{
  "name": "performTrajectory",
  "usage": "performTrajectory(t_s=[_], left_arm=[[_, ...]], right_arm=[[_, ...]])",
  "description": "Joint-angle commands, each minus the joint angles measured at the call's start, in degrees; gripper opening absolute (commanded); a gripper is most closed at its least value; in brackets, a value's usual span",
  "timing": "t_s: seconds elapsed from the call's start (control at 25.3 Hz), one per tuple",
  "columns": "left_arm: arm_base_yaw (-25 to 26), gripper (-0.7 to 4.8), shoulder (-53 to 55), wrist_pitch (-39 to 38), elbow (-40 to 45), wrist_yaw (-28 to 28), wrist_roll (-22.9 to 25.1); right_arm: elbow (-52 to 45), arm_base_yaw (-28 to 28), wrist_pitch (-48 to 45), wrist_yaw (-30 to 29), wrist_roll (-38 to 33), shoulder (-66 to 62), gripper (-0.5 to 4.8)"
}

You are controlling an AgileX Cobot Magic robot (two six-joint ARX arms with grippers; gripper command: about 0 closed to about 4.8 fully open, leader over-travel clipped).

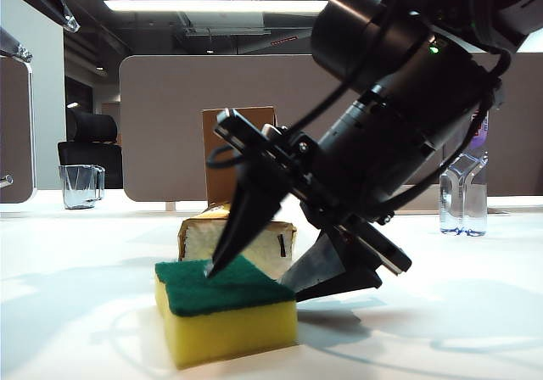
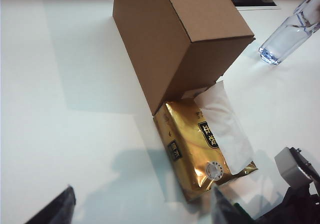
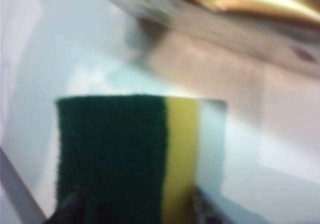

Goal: Move the sponge from left to right to wipe the table, avoiding obstacles on the table, and finally reaching the bottle of mineral water.

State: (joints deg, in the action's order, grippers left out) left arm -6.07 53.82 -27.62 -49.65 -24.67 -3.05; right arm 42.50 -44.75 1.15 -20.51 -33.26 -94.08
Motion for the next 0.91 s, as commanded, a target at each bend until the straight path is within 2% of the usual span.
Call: performTrajectory(t_s=[0.04,0.2,0.28,0.4,0.59,0.91], left_arm=[[0.02,3.45,-0.24,1.38,-0.31,-0.22,0.02],[0.02,3.45,-0.24,1.66,-0.31,-0.22,0.02],[0.02,3.45,-0.26,1.64,-0.31,-0.22,0.02],[0.02,3.45,-0.26,1.68,-0.31,-0.22,0.02],[0.02,3.45,-0.28,2.03,-0.31,-0.22,0.02],[0.02,3.45,-0.35,2.03,-0.33,-0.24,0.02]], right_arm=[[-2.16,-0.17,14.1,3.04,0.28,-2.14,2.64],[-2.16,-0.17,14.08,3.02,0.28,-2.14,2.03],[-2.16,-0.17,14.08,3.02,0.28,-2.14,1.42],[-2.16,-0.17,14.08,3.02,0.28,-2.14,1.3],[-2.16,-0.17,14.05,3.04,0.52,-2.14,-0.09],[-2.21,-0.02,16.22,6.58,0.48,-2.08,-0.09]])
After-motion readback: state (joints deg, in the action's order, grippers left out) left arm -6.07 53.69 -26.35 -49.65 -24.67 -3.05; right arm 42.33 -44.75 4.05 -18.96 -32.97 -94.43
